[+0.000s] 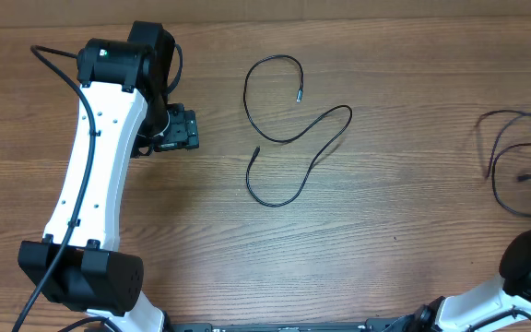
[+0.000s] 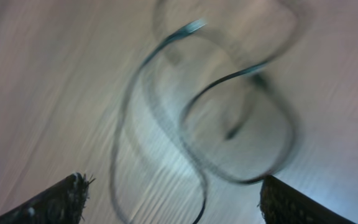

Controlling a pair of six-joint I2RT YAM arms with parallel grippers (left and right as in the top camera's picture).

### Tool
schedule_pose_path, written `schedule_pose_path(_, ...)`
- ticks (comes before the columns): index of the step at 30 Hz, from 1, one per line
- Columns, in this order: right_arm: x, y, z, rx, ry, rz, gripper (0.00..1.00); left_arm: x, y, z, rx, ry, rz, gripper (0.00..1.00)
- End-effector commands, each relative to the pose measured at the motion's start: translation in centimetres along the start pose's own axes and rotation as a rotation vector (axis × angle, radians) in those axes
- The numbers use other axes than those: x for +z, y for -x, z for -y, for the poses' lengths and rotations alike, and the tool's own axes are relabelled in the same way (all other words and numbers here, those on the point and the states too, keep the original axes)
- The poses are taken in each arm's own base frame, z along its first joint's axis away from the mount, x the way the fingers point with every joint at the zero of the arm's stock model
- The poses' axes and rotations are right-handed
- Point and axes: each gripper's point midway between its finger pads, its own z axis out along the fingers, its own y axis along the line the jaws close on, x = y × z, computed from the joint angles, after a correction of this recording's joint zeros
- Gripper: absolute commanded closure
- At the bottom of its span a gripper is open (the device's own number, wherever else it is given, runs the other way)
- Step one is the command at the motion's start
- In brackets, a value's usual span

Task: Untangle cables
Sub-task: 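Move the right gripper to the last center cable and grasp it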

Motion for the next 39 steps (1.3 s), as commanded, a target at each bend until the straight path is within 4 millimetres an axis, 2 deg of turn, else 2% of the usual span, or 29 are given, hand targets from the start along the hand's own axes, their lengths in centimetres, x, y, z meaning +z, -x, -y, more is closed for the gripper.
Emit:
schedule_pose_path(1,-1.8,-3.7,-6.6,-0.275,0.331,-0.126,0.09,-0.7,-0.1,-0.3,-0.008,0.008,0.031,0.12)
schedule_pose_path(4,-2.9,-7.4,-9.5,-0.452,0.445,-0.207,0.04,-0.7,0.1,-0.8,-0.060,0.038,0.040,0.11)
schedule_pose_path(8,-3.8,-12.2,-12.2,-0.625,0.480,-0.288,0.01,-0.7,0.0,-1.1,-0.106,0.055,0.043,0.11)
schedule_pose_path(14,-3.5,-20.0,-15.4,-0.795,0.482,-0.394,0.01,-0.7,0.1,-1.1,-0.110,0.052,0.047,0.10)
schedule_pose_path(17,-1.6,-23.5,-16.0,-0.791,0.408,-0.425,0.02,-0.7,0.1,-1.1,-0.110,0.052,0.047,0.09)
schedule_pose_path(22,1.3,-28.5,-17.1,-0.765,0.373,-0.435,0.09,-0.7,0.1,-1.0,-0.104,0.052,0.046,0.08)
schedule_pose_path(27,4.5,-30.5,-17.6,-0.653,0.313,-0.352,0.13,-0.7,0.1,-1.0,-0.104,0.052,0.045,0.08)
schedule_pose_path(31,6.5,-32.5,-18.5,-0.623,0.364,-0.309,0.14,-0.7,0.1,-1.0,-0.104,0.052,0.046,0.09)
schedule_pose_path(32,6.8,-32.9,-18.6,-0.625,0.378,-0.301,0.16,-0.7,0.1,-1.0,-0.104,0.052,0.046,0.09)
schedule_pose_path(35,7.5,-33.8,-19.1,-0.610,0.416,-0.280,0.31,-0.7,0.1,-1.0,-0.104,0.052,0.046,0.08)
schedule_pose_path(37,7.8,-34.3,-19.3,-0.590,0.432,-0.274,0.47,-0.7,0.1,-1.0,-0.104,0.052,0.046,0.08)
schedule_pose_path(39,8.0,-34.6,-19.2,-0.574,0.433,-0.278,0.70,-0.7,0.1,-1.0,-0.104,0.052,0.046,0.08)
